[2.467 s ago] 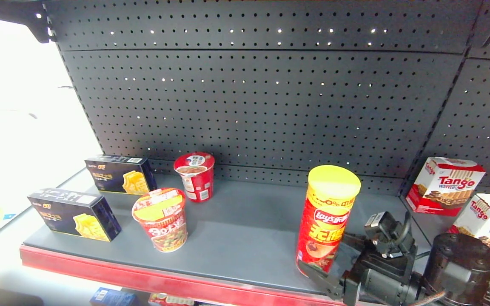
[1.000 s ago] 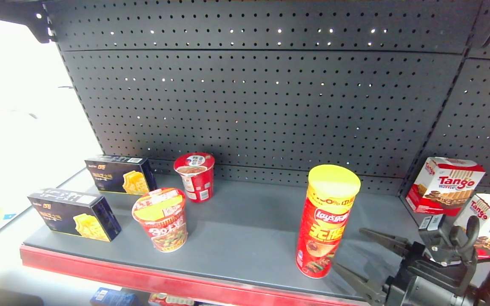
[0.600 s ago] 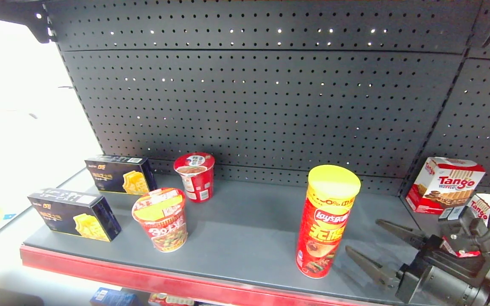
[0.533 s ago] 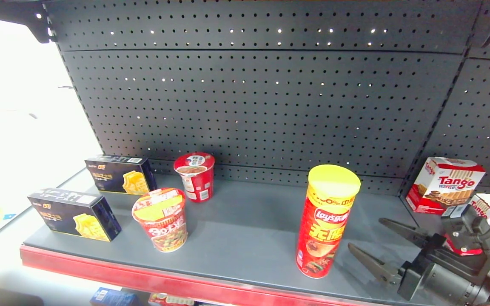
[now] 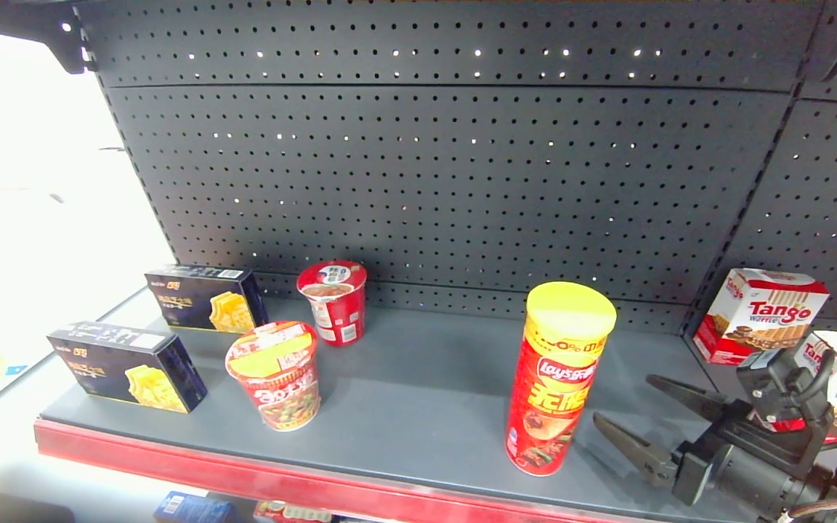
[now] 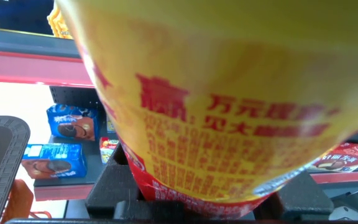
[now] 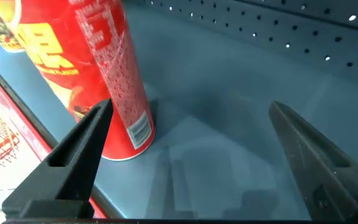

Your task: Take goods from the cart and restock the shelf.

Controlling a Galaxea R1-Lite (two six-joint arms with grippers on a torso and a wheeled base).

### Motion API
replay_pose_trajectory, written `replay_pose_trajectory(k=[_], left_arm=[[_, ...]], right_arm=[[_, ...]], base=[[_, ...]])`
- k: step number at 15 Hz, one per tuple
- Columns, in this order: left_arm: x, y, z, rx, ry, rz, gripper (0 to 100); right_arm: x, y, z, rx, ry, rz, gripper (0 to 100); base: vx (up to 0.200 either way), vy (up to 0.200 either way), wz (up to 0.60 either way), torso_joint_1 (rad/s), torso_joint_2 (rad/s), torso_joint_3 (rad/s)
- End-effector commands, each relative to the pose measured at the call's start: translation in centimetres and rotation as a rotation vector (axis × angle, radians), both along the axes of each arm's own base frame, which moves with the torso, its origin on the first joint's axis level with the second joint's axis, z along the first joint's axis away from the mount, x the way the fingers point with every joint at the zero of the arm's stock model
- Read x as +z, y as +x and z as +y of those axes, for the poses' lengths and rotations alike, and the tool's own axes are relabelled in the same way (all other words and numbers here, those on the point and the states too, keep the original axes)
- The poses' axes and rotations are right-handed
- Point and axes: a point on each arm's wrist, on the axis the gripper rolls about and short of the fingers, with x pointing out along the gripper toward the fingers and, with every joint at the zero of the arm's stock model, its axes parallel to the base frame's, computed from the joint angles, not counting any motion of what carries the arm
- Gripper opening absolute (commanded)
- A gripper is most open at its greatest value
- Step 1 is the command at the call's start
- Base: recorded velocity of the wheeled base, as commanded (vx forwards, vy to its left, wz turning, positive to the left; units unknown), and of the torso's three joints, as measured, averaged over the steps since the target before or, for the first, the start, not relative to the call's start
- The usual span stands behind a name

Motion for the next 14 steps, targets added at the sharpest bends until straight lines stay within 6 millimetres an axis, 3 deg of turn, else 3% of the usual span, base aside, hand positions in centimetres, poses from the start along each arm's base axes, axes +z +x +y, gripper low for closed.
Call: replay_pose_trajectory(k=[1, 6, 14], left_arm=[[0.0, 0.0, 0.0, -0.001, -0.001, -0.003, 0], [0.0, 0.0, 0.0, -0.001, -0.001, -0.003, 0], [0.0, 0.0, 0.0, 0.0, -0.009, -0.001, 0]], right_arm=[[-0.5, 0.4, 0.2, 0.004, -0.011, 0.024, 100], [-0.4, 1.7, 1.0, 0.01, -0.006, 0.011, 100], [-0.5, 1.3, 0.7, 0.007, -0.03, 0.005, 100]], base=[[0.0, 0.0, 0.0, 0.0, 0.0, 0.0], [0.0, 0.0, 0.0, 0.0, 0.0, 0.0], [0.0, 0.0, 0.0, 0.0, 0.0, 0.0]])
